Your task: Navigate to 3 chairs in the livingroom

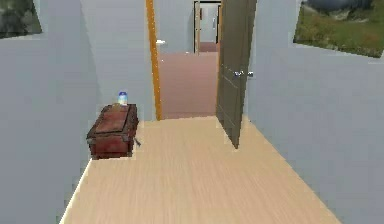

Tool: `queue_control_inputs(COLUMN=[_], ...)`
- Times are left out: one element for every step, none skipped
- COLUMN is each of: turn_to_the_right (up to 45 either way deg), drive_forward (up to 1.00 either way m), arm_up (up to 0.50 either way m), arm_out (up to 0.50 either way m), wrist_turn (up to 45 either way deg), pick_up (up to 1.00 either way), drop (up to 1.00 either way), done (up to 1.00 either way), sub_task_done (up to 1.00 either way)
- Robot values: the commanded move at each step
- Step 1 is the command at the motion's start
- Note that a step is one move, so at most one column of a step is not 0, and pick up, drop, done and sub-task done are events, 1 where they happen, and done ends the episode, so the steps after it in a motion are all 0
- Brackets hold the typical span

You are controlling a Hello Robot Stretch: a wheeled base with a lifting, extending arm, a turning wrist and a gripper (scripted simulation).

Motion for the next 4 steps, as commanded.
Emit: queue_control_inputs(turn_to_the_right=[0.0,0.0,0.0,-15.0], drive_forward=[1.0,1.0,1.0,0.0], arm_up=[0.0,0.0,0.0,0.0], arm_out=[0.0,0.0,0.0,0.0], wrist_turn=[0.0,0.0,0.0,0.0], pick_up=[0.0,0.0,0.0,0.0], drop=[0.0,0.0,0.0,0.0], done=[0.0,0.0,0.0,0.0], sub_task_done=[0.0,0.0,0.0,0.0])
